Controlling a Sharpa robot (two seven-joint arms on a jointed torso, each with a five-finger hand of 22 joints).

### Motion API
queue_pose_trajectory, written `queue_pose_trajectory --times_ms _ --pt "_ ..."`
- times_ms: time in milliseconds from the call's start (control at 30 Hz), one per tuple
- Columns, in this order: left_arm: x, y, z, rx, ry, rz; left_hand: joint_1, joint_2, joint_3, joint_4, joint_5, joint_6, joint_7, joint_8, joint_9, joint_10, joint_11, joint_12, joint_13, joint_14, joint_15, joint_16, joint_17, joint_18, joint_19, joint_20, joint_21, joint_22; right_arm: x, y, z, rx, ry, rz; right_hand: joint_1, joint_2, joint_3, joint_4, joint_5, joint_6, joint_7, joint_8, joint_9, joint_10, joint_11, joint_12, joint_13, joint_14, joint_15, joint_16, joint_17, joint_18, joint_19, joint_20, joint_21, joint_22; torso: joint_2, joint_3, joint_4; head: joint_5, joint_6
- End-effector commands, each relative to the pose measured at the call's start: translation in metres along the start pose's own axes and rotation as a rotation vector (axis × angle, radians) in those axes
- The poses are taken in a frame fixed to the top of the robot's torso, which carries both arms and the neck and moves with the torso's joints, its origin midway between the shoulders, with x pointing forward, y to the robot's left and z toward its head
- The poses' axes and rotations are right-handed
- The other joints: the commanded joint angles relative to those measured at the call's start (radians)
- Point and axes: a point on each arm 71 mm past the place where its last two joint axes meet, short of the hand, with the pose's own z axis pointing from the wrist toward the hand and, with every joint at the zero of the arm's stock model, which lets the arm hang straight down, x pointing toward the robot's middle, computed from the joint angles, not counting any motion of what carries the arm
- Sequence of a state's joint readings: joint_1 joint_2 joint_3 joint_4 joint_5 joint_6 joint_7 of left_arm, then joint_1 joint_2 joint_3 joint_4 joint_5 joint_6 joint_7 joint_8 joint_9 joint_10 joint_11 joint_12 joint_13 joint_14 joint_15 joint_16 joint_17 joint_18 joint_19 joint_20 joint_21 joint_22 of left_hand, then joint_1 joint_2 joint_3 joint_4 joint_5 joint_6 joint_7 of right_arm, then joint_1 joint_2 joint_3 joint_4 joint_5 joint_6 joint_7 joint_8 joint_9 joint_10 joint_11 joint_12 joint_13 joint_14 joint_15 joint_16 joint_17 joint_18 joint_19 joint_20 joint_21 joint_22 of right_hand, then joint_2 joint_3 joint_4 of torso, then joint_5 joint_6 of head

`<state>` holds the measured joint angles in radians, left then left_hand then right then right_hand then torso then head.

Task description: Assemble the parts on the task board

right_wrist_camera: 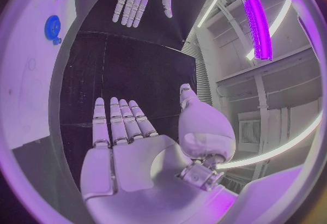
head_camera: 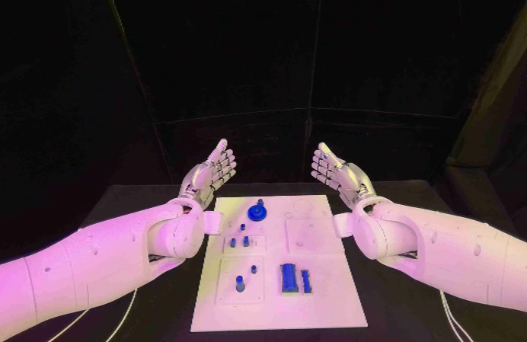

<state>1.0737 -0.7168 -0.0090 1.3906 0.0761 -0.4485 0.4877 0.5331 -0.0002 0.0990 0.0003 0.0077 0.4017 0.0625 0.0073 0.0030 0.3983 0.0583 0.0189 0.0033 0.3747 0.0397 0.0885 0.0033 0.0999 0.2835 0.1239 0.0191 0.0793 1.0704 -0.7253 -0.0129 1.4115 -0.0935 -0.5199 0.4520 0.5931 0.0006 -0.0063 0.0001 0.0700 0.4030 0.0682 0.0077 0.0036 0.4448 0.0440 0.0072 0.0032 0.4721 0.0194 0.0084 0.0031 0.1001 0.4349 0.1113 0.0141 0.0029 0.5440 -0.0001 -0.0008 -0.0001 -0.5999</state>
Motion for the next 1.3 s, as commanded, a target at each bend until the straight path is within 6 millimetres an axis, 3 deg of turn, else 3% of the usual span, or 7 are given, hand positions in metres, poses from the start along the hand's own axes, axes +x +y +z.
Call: queue_pose_trajectory --times_ms 33,67,100,133,167,200,1300 --pt "0.0 -0.006 -0.011 0.048 -0.12 0.114 -0.166 0.0 -0.099 0.0 -0.008 -0.125 -0.062 -0.007 -0.003 -0.124 -0.058 -0.019 -0.003 -0.117 -0.04 -0.088 -0.003 -0.1 -0.088 -0.039 -0.019 -0.079 -0.001 0.006 -0.011 -0.013 -0.14 -0.004 -0.192 -0.001 0.006 0.0 -0.07 -0.13 -0.068 -0.008 -0.004 -0.144 -0.044 -0.007 -0.003 -0.153 -0.019 -0.008 -0.003 -0.03 -0.14 -0.037 -0.014 -0.003 0.0 0.0001 0.0008 0.0 0.0" --pt "0.003 -0.007 -0.016 0.05 -0.128 0.123 -0.186 0.0 -0.099 0.0 -0.008 -0.14 -0.062 -0.007 -0.003 -0.139 -0.058 -0.019 -0.003 -0.131 -0.04 -0.088 -0.003 -0.1 -0.099 -0.043 -0.019 -0.079 0.001 0.007 -0.015 -0.011 -0.149 0.0 -0.214 -0.001 0.006 0.0 -0.07 -0.146 -0.068 -0.008 -0.004 -0.16 -0.044 -0.007 -0.003 -0.17 -0.019 -0.008 -0.003 -0.03 -0.157 -0.041 -0.014 -0.003 0.0 0.0001 0.0008 0.0 0.0" --pt "0.005 -0.007 -0.019 0.051 -0.133 0.128 -0.199 0.0 -0.099 0.0 -0.008 -0.15 -0.062 -0.007 -0.003 -0.149 -0.058 -0.019 -0.003 -0.14 -0.04 -0.088 -0.003 -0.1 -0.106 -0.046 -0.019 -0.079 0.002 0.008 -0.018 -0.01 -0.154 0.002 -0.228 -0.001 0.006 0.0 -0.07 -0.155 -0.068 -0.008 -0.004 -0.17 -0.044 -0.007 -0.003 -0.181 -0.019 -0.008 -0.003 -0.03 -0.166 -0.111 -0.014 -0.003 0.0 0.0001 0.0008 0.0 0.0" --pt "0.006 -0.008 -0.022 0.052 -0.138 0.133 -0.212 0.0 -0.099 0.0 -0.008 -0.16 -0.062 -0.007 -0.003 -0.159 -0.058 -0.019 -0.003 -0.149 -0.04 -0.088 -0.003 -0.1 -0.113 -0.05 -0.019 -0.079 0.003 0.008 -0.02 -0.009 -0.158 0.005 -0.242 -0.001 0.006 0.0 -0.07 -0.164 -0.068 -0.008 -0.004 -0.181 -0.044 -0.007 -0.003 -0.192 -0.019 -0.008 -0.003 -0.03 -0.176 -0.111 -0.014 -0.003 0.0 0.0001 0.0008 0.0 0.0" --pt "0.007 -0.008 -0.025 0.052 -0.142 0.137 -0.226 0.0 -0.099 0.0 -0.008 -0.171 -0.062 -0.007 -0.003 -0.169 -0.058 -0.019 -0.003 -0.159 -0.04 -0.088 -0.003 -0.1 -0.12 -0.053 -0.019 -0.079 0.004 0.009 -0.023 -0.007 -0.162 0.006 -0.257 -0.001 0.006 0.0 -0.07 -0.175 -0.068 -0.008 -0.004 -0.193 -0.044 -0.007 -0.003 -0.205 -0.019 -0.008 -0.003 -0.1 -0.188 -0.111 -0.014 -0.003 0.0 0.0001 0.0008 0.0 0.0" --pt "0.008 -0.009 -0.027 0.053 -0.145 0.14 -0.238 0.0 -0.099 0.0 -0.008 -0.179 -0.062 -0.007 -0.003 -0.178 -0.058 -0.019 -0.003 -0.167 -0.04 -0.088 -0.003 -0.1 -0.126 -0.124 -0.019 -0.079 0.005 0.01 -0.024 -0.006 -0.165 0.008 -0.271 -0.001 0.006 0.0 -0.07 -0.184 -0.068 -0.008 -0.004 -0.203 -0.044 -0.007 -0.003 -0.215 -0.019 -0.008 -0.003 -0.1 -0.197 -0.111 -0.014 -0.003 0.0 0.0001 0.0008 0.0 0.0" --pt "0.011 -0.01 -0.032 0.055 -0.153 0.148 -0.533 0.0 -0.099 0.0 -0.008 -0.402 -0.062 -0.007 -0.003 -0.398 -0.058 -0.019 -0.003 -0.375 -0.04 -0.088 -0.003 -0.1 -0.283 -0.124 -0.019 -0.079 0.006 0.01 -0.027 -0.005 -0.17 0.01 -0.593 -0.001 0.006 0.0 -0.07 -0.403 -0.068 -0.008 -0.004 -0.445 -0.044 -0.007 -0.003 -0.472 -0.019 -0.008 -0.003 -0.1 -0.435 -0.111 -0.014 -0.003 0.0 0.0001 0.0008 0.0 0.0"
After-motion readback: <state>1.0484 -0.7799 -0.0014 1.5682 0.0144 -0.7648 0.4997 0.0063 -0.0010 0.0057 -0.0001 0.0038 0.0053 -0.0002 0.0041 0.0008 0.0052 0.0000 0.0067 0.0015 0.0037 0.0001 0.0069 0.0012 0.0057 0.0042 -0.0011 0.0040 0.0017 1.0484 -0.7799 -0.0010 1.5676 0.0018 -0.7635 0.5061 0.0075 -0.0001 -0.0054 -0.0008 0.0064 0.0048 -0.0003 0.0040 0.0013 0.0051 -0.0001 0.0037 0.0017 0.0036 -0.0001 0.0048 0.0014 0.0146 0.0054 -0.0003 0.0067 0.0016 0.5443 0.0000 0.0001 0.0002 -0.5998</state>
